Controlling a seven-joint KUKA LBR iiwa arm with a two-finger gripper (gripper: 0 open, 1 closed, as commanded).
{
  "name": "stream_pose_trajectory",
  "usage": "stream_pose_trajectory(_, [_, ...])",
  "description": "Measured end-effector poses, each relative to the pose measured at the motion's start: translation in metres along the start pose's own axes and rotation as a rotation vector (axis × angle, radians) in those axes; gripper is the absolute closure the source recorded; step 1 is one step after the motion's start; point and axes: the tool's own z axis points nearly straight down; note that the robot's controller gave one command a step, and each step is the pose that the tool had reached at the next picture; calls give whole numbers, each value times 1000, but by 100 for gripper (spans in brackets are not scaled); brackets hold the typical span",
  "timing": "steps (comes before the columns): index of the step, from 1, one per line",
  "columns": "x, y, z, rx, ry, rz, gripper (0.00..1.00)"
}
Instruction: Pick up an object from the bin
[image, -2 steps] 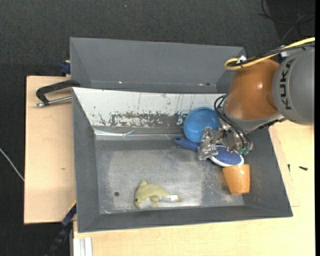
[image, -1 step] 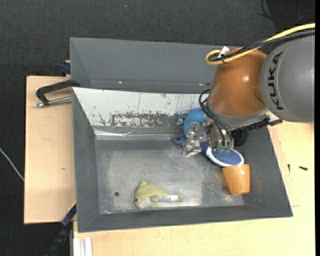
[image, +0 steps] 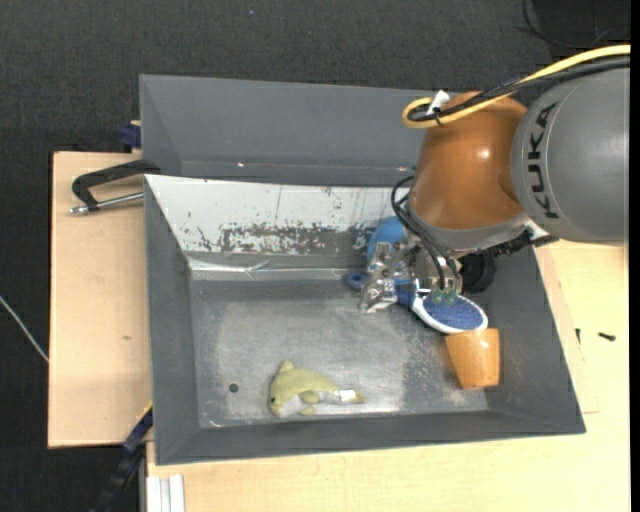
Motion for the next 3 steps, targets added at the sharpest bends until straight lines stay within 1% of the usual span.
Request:
stream_pose_trajectory(1, [61,24,-32,0,7,180,100])
stream_pose_trajectory(2, [60,23,-31,1,6,181,0])
stream_pose_trajectory(3, [67,71,33,0,11,-98,0])
